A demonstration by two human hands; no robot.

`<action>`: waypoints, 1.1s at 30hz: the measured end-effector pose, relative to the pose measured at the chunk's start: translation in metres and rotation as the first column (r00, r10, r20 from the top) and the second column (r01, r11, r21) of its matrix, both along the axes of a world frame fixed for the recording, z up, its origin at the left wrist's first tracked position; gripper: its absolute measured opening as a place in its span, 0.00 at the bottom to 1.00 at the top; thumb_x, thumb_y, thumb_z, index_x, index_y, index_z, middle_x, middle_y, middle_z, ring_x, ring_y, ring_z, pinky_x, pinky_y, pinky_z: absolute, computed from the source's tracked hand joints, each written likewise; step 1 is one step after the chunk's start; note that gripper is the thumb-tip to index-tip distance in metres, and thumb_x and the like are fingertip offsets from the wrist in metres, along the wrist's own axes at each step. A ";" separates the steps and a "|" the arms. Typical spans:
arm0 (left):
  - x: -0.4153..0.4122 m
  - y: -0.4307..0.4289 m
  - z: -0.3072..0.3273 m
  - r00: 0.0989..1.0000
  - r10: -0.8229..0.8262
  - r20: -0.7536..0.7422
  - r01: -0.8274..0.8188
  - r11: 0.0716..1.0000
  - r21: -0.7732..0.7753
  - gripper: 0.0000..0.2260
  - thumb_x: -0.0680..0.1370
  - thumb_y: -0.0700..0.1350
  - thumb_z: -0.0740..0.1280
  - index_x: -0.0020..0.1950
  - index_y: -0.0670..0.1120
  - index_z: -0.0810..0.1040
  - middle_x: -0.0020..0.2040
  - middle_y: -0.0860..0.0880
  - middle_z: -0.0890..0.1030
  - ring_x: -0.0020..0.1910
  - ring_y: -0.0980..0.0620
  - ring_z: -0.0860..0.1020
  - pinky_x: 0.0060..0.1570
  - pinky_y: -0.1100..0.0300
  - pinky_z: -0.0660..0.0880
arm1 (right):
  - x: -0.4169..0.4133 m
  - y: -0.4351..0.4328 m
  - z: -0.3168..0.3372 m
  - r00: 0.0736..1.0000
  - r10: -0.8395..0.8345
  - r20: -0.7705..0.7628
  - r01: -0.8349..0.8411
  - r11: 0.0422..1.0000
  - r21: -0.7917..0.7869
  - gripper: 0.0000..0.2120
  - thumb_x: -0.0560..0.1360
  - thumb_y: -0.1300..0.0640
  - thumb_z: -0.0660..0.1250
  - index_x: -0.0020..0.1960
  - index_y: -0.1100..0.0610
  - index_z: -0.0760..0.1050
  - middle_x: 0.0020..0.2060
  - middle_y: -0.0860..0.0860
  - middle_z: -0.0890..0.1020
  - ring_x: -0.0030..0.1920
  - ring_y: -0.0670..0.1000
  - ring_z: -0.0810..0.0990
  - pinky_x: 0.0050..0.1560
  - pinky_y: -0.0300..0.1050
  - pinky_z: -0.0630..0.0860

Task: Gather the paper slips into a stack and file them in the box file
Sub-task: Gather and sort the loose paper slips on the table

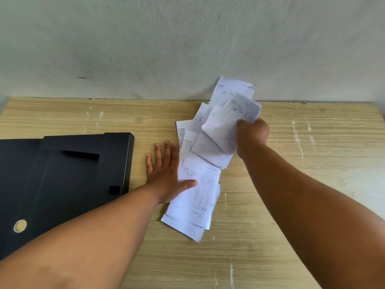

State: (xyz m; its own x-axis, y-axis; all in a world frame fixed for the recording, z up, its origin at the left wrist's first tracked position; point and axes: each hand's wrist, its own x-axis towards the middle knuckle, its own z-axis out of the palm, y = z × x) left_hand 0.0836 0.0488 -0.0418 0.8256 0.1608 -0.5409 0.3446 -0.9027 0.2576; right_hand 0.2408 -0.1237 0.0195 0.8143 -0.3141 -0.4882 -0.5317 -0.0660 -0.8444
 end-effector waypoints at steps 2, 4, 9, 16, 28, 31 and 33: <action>0.000 0.000 0.001 1.000 0.001 0.000 -0.001 1.000 -0.009 0.54 0.73 0.74 0.60 0.77 0.50 0.24 0.77 0.48 0.22 0.74 0.44 0.20 0.74 0.40 0.27 | 0.000 -0.010 0.009 0.997 -0.077 0.005 0.077 0.995 0.068 0.09 0.76 0.67 0.65 0.41 0.55 0.75 0.37 0.48 0.79 0.35 0.46 0.78 0.36 0.39 0.74; 0.001 0.000 0.002 1.000 0.005 -0.006 -0.005 1.000 -0.009 0.54 0.73 0.73 0.60 0.78 0.49 0.24 0.78 0.48 0.22 0.75 0.44 0.20 0.74 0.40 0.27 | -0.003 -0.021 0.016 0.992 -0.125 0.005 0.124 0.984 0.124 0.10 0.75 0.69 0.64 0.42 0.55 0.75 0.37 0.48 0.80 0.35 0.46 0.78 0.34 0.39 0.74; 0.003 -0.002 0.003 1.000 0.013 -0.020 -0.013 1.000 -0.006 0.53 0.75 0.72 0.58 0.78 0.48 0.24 0.78 0.48 0.22 0.75 0.44 0.21 0.74 0.38 0.28 | -0.026 -0.032 0.024 0.984 -0.017 -0.177 0.052 0.979 0.195 0.09 0.77 0.69 0.64 0.52 0.56 0.75 0.37 0.49 0.78 0.35 0.49 0.75 0.37 0.41 0.72; -0.005 0.007 0.001 0.994 0.067 0.085 -0.056 0.991 -0.125 0.40 0.82 0.62 0.55 0.81 0.51 0.30 0.82 0.50 0.30 0.78 0.49 0.26 0.76 0.43 0.28 | -0.082 -0.038 0.008 0.965 0.175 -0.196 -0.168 0.985 0.052 0.06 0.74 0.68 0.67 0.41 0.59 0.77 0.35 0.53 0.79 0.34 0.52 0.76 0.36 0.43 0.73; -0.061 -0.012 -0.001 0.980 0.029 0.196 0.007 0.984 -0.179 0.37 0.77 0.69 0.42 0.81 0.55 0.33 0.82 0.54 0.32 0.78 0.54 0.27 0.76 0.50 0.28 | -0.144 0.013 -0.016 0.931 0.307 -0.197 -0.342 0.924 -0.173 0.24 0.70 0.50 0.67 0.65 0.56 0.72 0.58 0.53 0.80 0.60 0.60 0.78 0.58 0.60 0.79; -0.059 -0.013 -0.003 0.988 -0.015 0.155 0.033 0.993 -0.114 0.35 0.81 0.66 0.46 0.82 0.55 0.33 0.81 0.53 0.30 0.78 0.51 0.26 0.77 0.47 0.29 | -0.144 0.023 -0.013 0.912 0.327 -0.247 -0.370 0.916 -0.153 0.29 0.68 0.51 0.64 0.68 0.56 0.68 0.63 0.54 0.76 0.64 0.61 0.74 0.61 0.61 0.77; -0.058 -0.015 -0.004 0.991 -0.053 0.126 0.061 0.996 -0.058 0.35 0.82 0.65 0.49 0.82 0.54 0.34 0.81 0.50 0.30 0.78 0.48 0.25 0.77 0.45 0.30 | -0.145 0.028 -0.008 0.909 0.342 -0.237 -0.369 0.927 -0.075 0.29 0.65 0.50 0.65 0.65 0.54 0.71 0.59 0.53 0.79 0.59 0.60 0.78 0.58 0.59 0.80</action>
State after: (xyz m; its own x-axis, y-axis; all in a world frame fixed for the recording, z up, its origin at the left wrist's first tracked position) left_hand 0.0253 0.0336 -0.0458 0.8938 0.0812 -0.4411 0.2550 -0.9010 0.3510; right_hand 0.0955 -0.0957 0.0113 0.7613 -0.0883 -0.6424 -0.6229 -0.3750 -0.6866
